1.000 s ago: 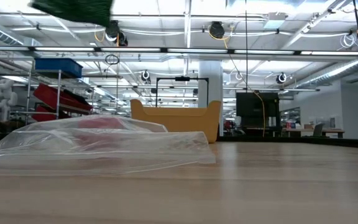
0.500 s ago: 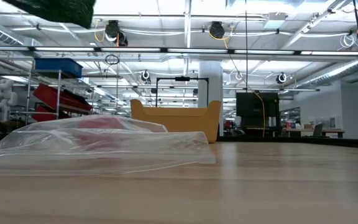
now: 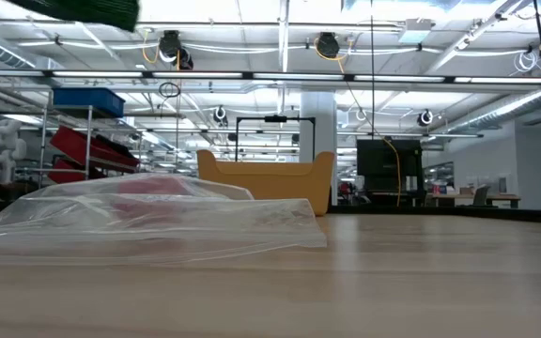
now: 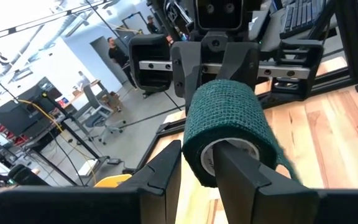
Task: Roll bandage
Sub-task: Roll the green bandage
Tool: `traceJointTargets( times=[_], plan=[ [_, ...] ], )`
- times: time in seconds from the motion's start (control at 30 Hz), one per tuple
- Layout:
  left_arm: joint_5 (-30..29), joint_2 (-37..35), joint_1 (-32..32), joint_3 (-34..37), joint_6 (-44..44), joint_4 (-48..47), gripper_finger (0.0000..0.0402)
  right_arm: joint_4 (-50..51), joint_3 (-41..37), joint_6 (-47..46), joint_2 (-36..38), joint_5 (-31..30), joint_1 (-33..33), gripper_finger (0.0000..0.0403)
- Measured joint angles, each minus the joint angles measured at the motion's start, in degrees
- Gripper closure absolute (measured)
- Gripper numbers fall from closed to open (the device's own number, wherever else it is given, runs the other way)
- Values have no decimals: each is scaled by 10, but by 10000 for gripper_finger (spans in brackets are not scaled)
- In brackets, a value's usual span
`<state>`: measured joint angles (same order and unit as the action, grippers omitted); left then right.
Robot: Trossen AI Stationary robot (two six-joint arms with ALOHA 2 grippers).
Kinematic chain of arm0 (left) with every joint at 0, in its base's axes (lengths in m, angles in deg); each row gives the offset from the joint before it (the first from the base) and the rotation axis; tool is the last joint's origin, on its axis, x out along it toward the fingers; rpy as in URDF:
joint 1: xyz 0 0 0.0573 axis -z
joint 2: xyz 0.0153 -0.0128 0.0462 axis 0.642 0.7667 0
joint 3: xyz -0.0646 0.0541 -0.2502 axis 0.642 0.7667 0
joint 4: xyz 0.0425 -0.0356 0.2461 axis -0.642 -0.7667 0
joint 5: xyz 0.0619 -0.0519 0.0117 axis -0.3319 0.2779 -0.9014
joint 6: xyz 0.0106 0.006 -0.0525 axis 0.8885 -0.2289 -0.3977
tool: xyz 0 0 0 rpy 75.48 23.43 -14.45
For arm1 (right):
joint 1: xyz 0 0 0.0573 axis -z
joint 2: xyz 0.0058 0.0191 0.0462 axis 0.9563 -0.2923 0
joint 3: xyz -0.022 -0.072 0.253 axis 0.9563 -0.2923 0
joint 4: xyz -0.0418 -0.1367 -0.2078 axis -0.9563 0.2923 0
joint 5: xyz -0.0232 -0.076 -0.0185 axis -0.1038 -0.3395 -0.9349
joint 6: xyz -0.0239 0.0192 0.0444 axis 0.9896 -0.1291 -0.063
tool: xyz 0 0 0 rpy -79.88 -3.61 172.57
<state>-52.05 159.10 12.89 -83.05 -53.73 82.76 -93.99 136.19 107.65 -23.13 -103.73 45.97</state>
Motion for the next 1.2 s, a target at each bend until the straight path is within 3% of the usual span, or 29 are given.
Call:
traceJointTargets(
  times=[0.57, 0.93, 1.1, 1.2],
  plan=[
    [0, 0, 4, 0, 4, 1, 307, 0, 0, -4, 0, 0, 0, 358],
    [1, 0, 4, 0, 19, 20, 391, 0, 0, -4, 0, 0, 0, 358],
    [24, 0, 4, 0, 18, 21, 392, 0, 0, -4, 0, 0, 0, 358],
    [24, 0, 4, 0, 18, 26, 373, 0, 0, -4, 0, 0, 0, 358]
  ],
)
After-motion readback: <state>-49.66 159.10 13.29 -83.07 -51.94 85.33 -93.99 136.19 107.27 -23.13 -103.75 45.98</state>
